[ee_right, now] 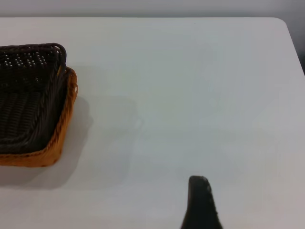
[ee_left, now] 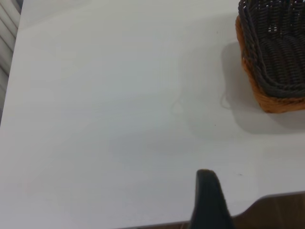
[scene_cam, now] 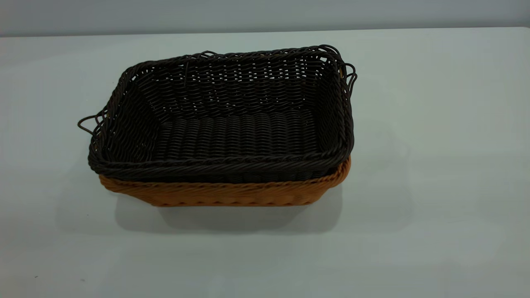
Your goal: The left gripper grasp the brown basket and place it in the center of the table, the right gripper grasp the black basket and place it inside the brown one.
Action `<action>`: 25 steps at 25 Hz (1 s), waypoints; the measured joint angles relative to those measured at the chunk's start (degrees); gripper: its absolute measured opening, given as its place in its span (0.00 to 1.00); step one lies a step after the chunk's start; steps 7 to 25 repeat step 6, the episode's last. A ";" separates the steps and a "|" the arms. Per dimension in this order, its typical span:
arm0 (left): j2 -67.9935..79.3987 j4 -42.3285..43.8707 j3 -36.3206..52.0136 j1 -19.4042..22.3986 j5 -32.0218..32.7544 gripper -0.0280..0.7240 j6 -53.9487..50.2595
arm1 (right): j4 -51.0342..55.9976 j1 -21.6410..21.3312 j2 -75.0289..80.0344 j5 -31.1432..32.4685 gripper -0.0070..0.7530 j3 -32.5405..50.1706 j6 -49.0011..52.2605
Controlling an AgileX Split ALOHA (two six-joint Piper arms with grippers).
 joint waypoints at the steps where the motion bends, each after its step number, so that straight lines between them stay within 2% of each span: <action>1: 0.00 0.00 0.00 0.00 0.00 0.64 0.00 | 0.00 0.00 0.00 0.00 0.58 0.00 0.00; 6: 0.00 0.00 0.00 0.00 0.00 0.64 0.00 | 0.00 0.00 0.00 0.00 0.53 0.00 0.00; 25: 0.00 0.00 0.00 0.00 0.00 0.64 0.00 | 0.00 0.00 0.00 0.00 0.53 0.00 0.00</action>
